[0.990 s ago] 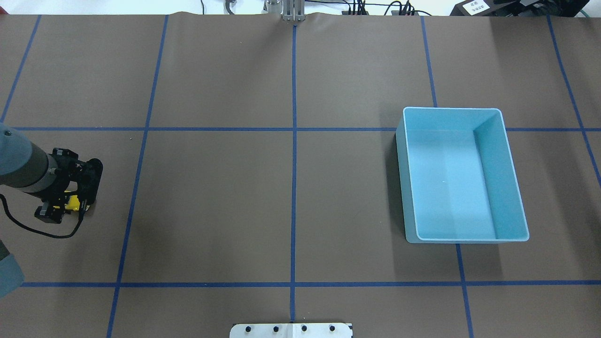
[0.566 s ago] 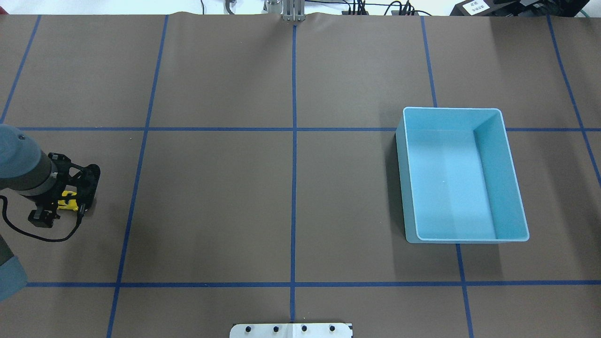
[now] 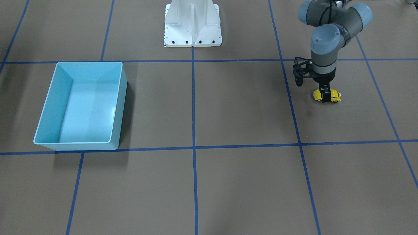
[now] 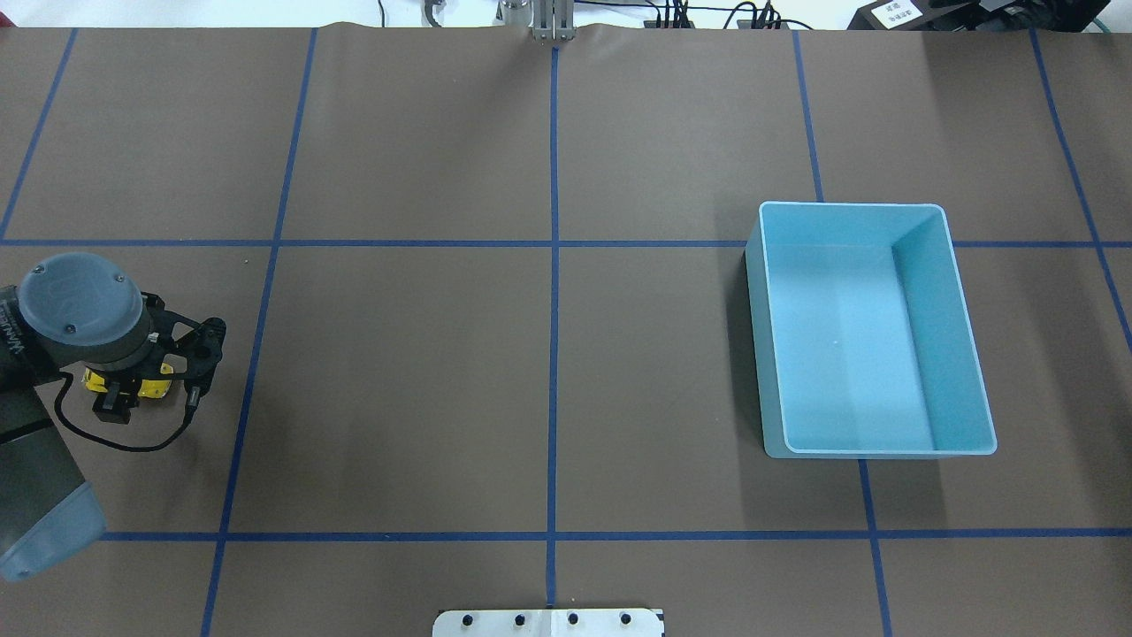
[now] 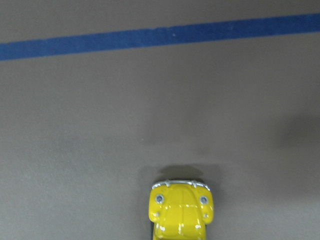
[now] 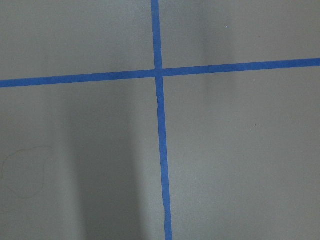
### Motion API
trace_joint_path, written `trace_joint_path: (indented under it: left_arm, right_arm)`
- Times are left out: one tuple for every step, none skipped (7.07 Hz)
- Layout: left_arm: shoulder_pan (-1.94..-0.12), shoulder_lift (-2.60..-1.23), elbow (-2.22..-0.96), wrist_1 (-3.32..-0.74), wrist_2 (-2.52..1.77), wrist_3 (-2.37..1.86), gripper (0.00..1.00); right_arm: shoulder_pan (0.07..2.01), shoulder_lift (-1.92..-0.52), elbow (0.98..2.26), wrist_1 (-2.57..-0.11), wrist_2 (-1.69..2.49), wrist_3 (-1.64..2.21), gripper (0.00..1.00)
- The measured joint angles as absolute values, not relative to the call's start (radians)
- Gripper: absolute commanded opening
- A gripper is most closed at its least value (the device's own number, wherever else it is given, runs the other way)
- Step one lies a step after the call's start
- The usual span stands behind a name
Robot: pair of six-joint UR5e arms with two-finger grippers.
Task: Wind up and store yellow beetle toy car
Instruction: 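Drag the car backward with the left gripper to wind it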
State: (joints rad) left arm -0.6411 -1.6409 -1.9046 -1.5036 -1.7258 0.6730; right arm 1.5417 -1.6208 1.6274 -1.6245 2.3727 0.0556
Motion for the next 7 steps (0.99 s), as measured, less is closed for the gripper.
trace_joint_path:
  left_arm:
    - [-0.641,-1.639,-1.895,-1.512,-1.729,0.671,0.88]
    - [-0.642,-1.637,-1.891,-1.515,-1.731,0.657,0.87]
    - [-0.642,-1.636,-1.886,-1.521,-1.732,0.631,0.87]
    - [-0.642,-1.635,-1.877,-1.534,-1.733,0.613,0.87]
    - [-0.642,-1.634,-1.868,-1.545,-1.733,0.606,0.87]
    - [-0.641,-1.635,-1.857,-1.556,-1.733,0.604,0.87]
    - [-0.64,-1.636,-1.845,-1.567,-1.736,0.604,0.82]
  right_arm:
    - [1.542,-1.622,1.627,-1.625,2.373,0.055,0.99]
    - [1.542,-1.625,1.627,-1.626,2.372,0.055,0.99]
    - [1.542,-1.631,1.627,-1.626,2.373,0.055,0.99]
    - [1.542,-1.641,1.626,-1.625,2.373,0.056,0.99]
    - [1.543,-1.648,1.625,-1.623,2.372,0.056,0.99]
    - [1.543,-1.653,1.624,-1.622,2.371,0.056,0.99]
    - [1.543,-1.654,1.625,-1.622,2.37,0.056,0.99]
